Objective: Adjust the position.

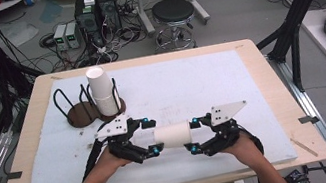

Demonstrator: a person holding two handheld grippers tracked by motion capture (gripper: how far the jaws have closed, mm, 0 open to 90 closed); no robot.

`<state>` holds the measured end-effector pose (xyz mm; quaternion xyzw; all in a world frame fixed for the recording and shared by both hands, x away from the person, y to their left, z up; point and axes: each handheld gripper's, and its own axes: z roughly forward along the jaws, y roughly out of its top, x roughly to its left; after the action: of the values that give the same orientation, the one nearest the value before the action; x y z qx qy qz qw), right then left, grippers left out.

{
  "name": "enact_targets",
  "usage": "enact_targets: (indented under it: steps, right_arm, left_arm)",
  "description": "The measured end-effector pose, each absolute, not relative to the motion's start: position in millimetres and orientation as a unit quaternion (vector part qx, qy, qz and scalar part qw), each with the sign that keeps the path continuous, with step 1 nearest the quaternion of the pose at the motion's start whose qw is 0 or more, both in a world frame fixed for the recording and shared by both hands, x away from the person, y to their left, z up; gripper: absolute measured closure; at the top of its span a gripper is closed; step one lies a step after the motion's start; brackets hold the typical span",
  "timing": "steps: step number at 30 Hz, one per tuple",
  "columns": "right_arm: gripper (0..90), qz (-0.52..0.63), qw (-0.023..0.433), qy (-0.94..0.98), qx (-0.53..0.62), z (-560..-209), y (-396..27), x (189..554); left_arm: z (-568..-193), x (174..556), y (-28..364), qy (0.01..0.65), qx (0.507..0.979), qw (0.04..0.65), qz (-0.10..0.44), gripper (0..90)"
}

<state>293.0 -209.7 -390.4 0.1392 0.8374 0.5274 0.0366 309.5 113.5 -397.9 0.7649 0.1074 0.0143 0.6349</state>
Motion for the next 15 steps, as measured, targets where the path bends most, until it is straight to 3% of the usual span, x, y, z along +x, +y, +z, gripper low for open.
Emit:
enact_targets:
  steps: [15]
  right_arm:
    - [30.4,0.457,0.075,0.876,0.134,-365,-211,301]
  left_arm:
    - [-389,310,125,0.113,0.778,0.616,0.041,16.7]
